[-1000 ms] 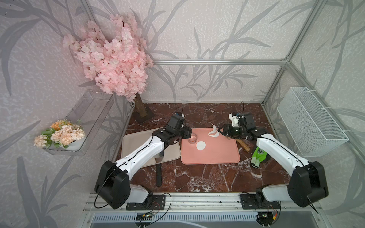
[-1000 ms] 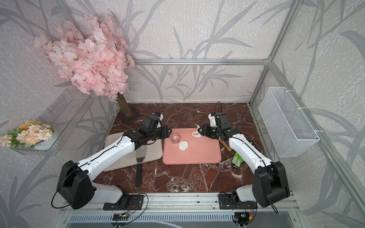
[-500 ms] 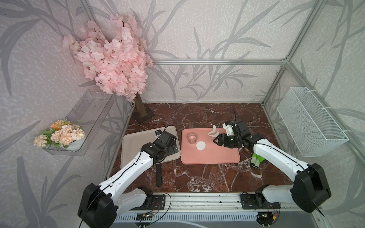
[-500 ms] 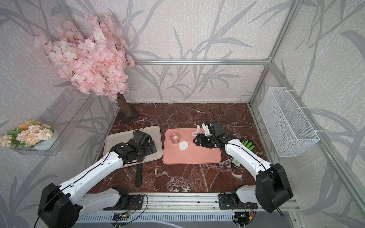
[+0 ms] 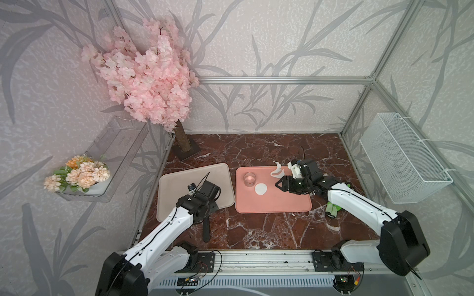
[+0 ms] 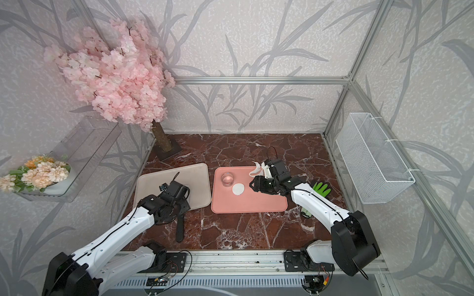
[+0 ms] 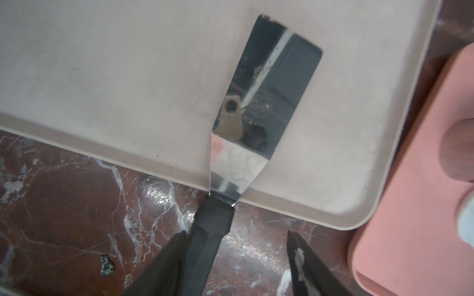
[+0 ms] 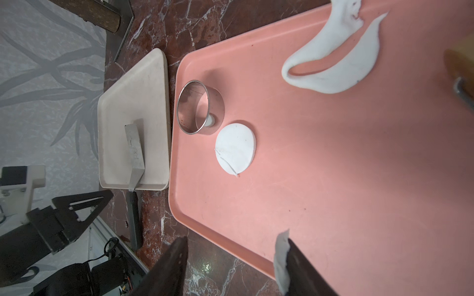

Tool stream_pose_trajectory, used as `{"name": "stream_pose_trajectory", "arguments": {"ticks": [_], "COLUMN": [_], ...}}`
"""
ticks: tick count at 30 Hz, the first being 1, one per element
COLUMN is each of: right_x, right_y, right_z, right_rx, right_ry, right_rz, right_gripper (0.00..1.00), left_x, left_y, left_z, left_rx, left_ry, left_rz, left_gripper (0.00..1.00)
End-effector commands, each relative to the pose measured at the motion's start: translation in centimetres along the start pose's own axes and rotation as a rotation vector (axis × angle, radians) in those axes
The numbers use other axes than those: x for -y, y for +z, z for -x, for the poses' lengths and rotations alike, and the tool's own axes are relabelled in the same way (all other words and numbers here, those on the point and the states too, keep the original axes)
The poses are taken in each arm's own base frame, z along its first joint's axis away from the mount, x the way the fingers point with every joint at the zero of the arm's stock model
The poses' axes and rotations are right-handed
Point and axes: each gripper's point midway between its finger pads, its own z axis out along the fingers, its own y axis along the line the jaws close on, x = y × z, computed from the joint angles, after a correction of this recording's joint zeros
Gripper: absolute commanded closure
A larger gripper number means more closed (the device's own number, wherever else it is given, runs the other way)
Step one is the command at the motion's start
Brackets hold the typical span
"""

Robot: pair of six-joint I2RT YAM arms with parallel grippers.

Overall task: Roll out the dumpling wrappers from the dough
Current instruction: Pick up the spatula from the plate.

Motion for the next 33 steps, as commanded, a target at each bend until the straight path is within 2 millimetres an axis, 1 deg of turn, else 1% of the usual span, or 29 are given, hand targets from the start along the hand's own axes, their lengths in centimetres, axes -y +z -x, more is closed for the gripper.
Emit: {"name": "stream_pose_trajectory", "arguments": {"ticks": [1,3,5,8,10,14,19,23,26,30,33], "right_x": [-0.6,-0.5,-0.2,0.1,0.3,0.7,0.8,1.0,0.9,0.9,1.0], "right_y": [0.1,0.2,0.1,-0.1,-0.3,-0.6,-0.6,-0.5,-0.6,-0.8,-0.9], "right_z": [0.2,0.1,0.1,0.2,0.3,0.5,0.5,0.4,0.3,0.2,0.1], "right_rx": [0.014,0.017,0.021,0.027,0.037,0.055,0.056,0.058,0.060,0.064,0.068], "right_ry": [-0.009,-0.010,-0.005,0.002,0.007,0.021,0.029,0.041,0.044,0.052,0.058], "right_rz": [0.037,0.040,0.036,0.036,0.035,0.032,0.033,0.033,0.037,0.039,0.041], "right_gripper": [0.40,0.40,0.40,0.40,0.40,0.40,0.41,0.41,0.41,0.41,0.41], "left_x": [-2.6,-1.9,-1.8,-1.9,-1.7,-2.0,-1.9,-1.6,-1.5,-1.1,-0.5], "left_y": [1.0,1.5,2.2,2.9,3.5,4.4,4.7,4.7,4.7,4.3,3.6], "left_z": [-1.7,-2.1,-2.7,-3.4,-4.0,-5.1,-5.0,-4.7,-4.7,-4.2,-3.5], "left_rx": [-0.074,-0.101,-0.120,-0.145,-0.165,-0.200,-0.202,-0.193,-0.198,-0.192,-0.174], "left_ry": [0.026,0.043,0.035,0.026,0.026,0.026,0.042,0.048,0.061,0.080,0.097], "left_rz": [0.137,0.115,0.109,0.107,0.095,0.105,0.110,0.104,0.101,0.094,0.082], "left_gripper": [0.34,0.29,0.29,0.30,0.32,0.34,0.37,0.48,0.61,0.80,0.89]}}
